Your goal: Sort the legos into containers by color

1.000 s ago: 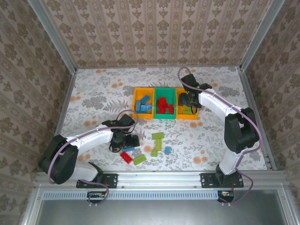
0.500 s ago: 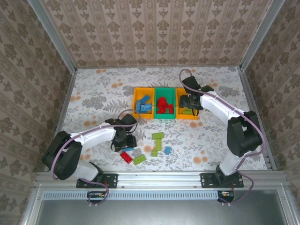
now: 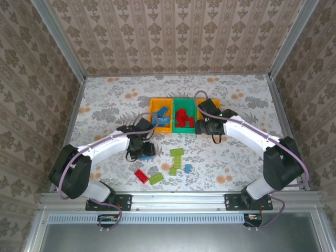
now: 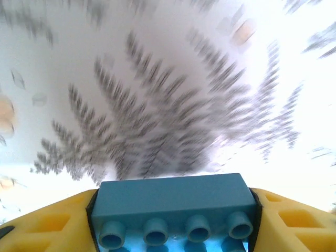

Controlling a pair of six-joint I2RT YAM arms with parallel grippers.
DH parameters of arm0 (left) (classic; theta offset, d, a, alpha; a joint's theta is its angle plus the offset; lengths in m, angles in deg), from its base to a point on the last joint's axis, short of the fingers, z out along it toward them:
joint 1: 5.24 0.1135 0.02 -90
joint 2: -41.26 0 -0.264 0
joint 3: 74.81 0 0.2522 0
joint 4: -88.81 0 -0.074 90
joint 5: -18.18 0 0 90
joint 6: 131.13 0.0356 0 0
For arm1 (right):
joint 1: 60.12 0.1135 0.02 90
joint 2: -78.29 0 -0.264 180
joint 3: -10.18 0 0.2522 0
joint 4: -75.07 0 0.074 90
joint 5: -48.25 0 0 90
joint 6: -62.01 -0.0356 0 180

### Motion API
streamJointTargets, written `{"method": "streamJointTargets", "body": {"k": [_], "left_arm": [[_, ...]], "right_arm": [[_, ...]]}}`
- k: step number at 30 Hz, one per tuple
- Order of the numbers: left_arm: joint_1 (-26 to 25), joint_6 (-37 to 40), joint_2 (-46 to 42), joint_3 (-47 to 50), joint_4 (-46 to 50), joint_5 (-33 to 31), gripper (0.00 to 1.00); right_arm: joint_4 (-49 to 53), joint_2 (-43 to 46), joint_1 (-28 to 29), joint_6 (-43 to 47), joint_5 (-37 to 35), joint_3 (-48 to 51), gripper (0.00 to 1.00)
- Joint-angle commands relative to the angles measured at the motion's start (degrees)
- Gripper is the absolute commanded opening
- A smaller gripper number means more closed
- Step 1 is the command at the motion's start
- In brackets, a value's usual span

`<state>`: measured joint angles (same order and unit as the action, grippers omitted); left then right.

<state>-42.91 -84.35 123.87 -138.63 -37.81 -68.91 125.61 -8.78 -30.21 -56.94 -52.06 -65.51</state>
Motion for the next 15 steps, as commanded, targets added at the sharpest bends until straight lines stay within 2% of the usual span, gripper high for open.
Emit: {"method": "streamJointTargets", "body": {"k": [1,9,15], "left_arm": [[2.07,6.57,0.66,-7.90,1.09,-1.65,0.52],[7.32,16.66,12.82,-29.79,2.65,-0.23,0.52],[9.43,18.81,23.64,-42.28,2.72,4.43,0.53]], "right_arm": [[-1.12,3.57,2.91,-2.28,3.27,4.87,0.73],[-5.38,11.57,10.63,-4.50,6.80,14.07,0.72],[-8.72,15.35,16.02,-1.01,7.63,18.63,0.75]]}}
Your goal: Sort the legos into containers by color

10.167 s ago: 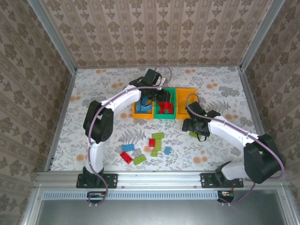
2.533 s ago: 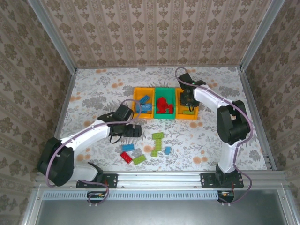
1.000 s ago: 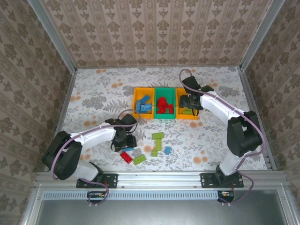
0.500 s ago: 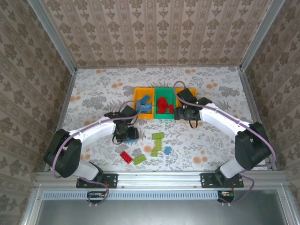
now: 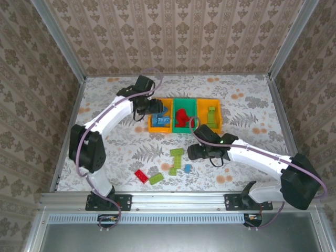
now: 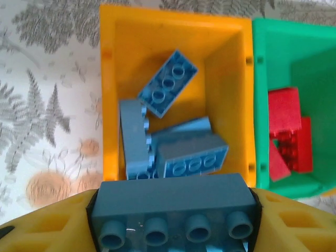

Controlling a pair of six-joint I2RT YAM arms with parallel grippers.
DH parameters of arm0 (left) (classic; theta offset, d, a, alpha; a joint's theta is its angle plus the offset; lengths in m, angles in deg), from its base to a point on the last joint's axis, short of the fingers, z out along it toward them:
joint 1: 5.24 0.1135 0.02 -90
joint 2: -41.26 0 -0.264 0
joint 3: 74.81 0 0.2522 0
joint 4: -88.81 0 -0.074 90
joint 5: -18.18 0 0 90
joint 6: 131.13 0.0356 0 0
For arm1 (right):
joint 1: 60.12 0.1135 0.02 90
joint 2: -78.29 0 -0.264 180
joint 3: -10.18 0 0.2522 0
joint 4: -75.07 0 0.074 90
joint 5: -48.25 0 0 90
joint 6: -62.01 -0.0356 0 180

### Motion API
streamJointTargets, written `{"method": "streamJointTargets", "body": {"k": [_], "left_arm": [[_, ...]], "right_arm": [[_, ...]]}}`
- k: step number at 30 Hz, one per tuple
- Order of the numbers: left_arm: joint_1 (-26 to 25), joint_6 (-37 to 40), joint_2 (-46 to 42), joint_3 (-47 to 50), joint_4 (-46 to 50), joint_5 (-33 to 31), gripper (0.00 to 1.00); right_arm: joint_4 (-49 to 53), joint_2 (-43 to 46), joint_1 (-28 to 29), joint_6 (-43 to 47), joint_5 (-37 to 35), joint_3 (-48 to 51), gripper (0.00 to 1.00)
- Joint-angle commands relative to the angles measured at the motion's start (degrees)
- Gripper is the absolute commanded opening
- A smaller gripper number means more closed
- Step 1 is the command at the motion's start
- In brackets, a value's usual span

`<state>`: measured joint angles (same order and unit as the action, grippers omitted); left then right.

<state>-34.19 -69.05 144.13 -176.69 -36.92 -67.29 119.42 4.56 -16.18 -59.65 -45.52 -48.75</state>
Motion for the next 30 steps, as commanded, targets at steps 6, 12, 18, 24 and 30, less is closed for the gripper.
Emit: {"method": "streamJointTargets", "body": {"k": [6,12,18,24,30], "left_arm": [[2.24,3.05,11.08,-11.71,1.69,4.79,0.54],[2.41,2.20,13.28,-13.84,0.87,6.22,0.61],[2.29,1.71,10.36,-10.83,-1.28,6.62,0.84],[1.58,0.23,4.48,-4.66,-7.76,7.89,1.00],[1.44,-0.12,-0.10,-0.04,-9.75,8.74,1.00]], "right_arm": [[-2.82,2.59,5.62,3.92,-0.19,3.42,0.76],[-3.12,1.29,8.59,5.49,-1.23,3.42,0.81],[-3.60,0.13,10.48,8.73,-0.76,3.42,0.84],[-2.18,-3.64,11.89,14.08,-0.28,1.12,0.85],[-1.07,-8.88,13.65,18.53,1.14,-1.98,0.84]]}}
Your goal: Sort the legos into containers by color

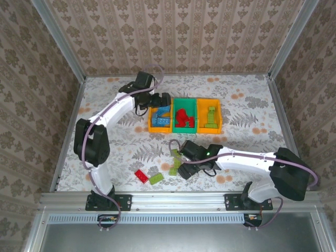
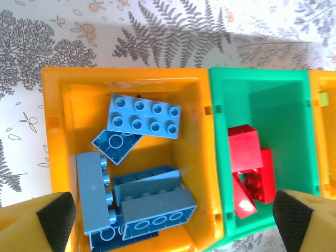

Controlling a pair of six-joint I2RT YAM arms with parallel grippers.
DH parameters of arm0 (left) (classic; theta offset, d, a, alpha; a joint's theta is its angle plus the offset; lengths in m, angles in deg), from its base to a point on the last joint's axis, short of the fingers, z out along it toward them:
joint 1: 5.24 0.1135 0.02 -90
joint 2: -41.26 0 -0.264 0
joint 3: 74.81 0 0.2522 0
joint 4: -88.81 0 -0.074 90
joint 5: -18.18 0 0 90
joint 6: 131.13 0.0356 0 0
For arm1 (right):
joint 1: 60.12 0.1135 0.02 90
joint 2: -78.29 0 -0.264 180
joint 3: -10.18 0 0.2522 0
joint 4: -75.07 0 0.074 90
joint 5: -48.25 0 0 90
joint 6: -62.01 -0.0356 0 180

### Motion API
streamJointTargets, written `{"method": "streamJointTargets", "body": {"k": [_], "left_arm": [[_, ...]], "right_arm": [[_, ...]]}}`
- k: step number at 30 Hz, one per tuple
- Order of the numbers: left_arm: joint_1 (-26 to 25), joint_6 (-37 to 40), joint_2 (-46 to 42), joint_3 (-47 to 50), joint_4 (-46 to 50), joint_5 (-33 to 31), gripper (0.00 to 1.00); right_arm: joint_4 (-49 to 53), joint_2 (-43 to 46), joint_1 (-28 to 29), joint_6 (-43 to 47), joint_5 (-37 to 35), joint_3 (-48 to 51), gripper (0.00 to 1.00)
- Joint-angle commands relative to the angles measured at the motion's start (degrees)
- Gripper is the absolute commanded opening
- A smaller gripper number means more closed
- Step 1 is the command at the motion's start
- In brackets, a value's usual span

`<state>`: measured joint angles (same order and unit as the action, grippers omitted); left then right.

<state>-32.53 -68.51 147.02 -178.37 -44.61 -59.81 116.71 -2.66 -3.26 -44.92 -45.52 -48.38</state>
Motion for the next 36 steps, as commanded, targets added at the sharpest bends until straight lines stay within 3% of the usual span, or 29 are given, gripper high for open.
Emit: {"method": "streamJointTargets", "body": {"k": [1,19,31,36], "left_arm": [[-0.22,-0.55,-3.53,2.23,-1.93,1.41,1.00],[0.79,-0.23,-10.99,12.52,-3.27,1.71,1.00],[2.77,-0.61,-11.81,14.89,-3.99,1.90,1.00],[3.03,-1.00,-12.48,16.18,-4.47,1.63,1.00]], "right_arm": [[2.16,-2.43,0.92,4.21,1.19,-3.03,0.83],[15.10,-11.83,4.22,8.12,-5.25,-11.48,0.68],[14.51,-15.60,4.22,10.68,-4.93,-13.20,0.61],[14.91,-16.67,4.22,11.04,-5.27,-14.27,0.53]]}}
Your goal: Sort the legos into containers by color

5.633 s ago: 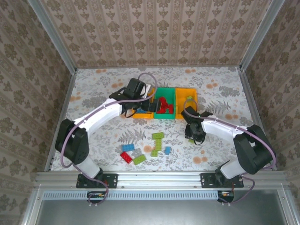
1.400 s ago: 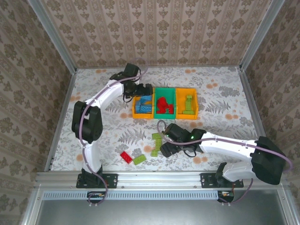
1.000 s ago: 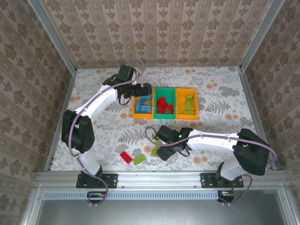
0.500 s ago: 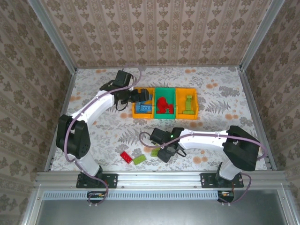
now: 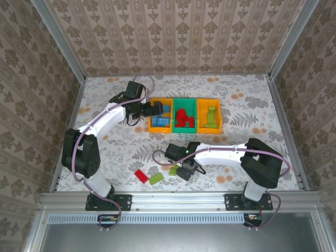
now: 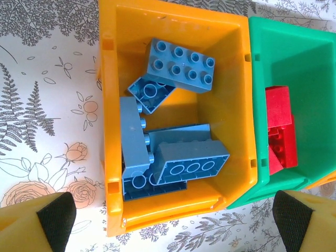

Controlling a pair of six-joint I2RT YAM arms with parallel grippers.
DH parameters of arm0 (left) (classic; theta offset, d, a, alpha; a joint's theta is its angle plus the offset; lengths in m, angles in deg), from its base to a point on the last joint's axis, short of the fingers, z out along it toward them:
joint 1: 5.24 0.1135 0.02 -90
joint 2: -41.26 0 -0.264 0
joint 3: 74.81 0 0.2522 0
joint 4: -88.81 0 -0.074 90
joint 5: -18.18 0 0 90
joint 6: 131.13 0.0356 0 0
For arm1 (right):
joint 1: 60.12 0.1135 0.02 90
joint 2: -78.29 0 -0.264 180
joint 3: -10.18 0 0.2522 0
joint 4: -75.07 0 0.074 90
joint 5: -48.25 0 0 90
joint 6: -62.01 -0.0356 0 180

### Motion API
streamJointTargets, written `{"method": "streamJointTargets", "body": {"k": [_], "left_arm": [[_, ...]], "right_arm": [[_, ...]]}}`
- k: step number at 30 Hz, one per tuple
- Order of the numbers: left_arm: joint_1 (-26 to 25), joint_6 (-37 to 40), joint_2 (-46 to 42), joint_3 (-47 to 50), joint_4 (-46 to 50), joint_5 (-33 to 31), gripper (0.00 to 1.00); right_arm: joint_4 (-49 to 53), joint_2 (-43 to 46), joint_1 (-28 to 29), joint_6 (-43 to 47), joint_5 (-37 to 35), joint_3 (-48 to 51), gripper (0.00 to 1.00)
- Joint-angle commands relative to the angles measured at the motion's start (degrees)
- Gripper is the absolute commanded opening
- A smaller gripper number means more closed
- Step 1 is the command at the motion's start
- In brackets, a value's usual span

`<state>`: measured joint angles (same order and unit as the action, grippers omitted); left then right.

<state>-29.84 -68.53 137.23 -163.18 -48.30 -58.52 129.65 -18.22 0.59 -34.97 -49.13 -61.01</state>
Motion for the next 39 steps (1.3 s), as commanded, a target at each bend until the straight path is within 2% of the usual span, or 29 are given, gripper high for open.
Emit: {"method": "streamJointTargets", "body": {"k": [1,14,19,26,30,39], "left_arm": [[0.42,-0.99,-2.87,1.21,-0.86,0.26,1.00],[0.70,-1.18,-4.13,2.99,-1.60,-0.46,1.00],[1.12,-0.99,-5.48,4.52,-1.53,-1.42,1.00],[1.75,-0.73,-7.76,6.95,-1.27,-2.84,1.00],[2.05,-0.80,-8.94,8.98,-1.18,-3.43,1.00],[2.86,-1.78,-13.79,15.26,-0.12,-6.02,1.00]], "right_arm": [[1.91,-1.28,0.38,1.11,-1.76,-1.64,0.51],[0.58,2.17,-0.47,0.58,-2.68,-0.45,0.28],[-3.05,7.81,-4.29,-0.44,-0.58,0.49,0.25],[-9.78,12.43,-12.93,-2.89,6.52,-2.24,0.24],[-14.79,9.37,-17.95,-7.66,10.48,-7.97,0.25],[-18.58,-7.95,-24.47,-21.54,19.80,-27.21,0.21]]}}
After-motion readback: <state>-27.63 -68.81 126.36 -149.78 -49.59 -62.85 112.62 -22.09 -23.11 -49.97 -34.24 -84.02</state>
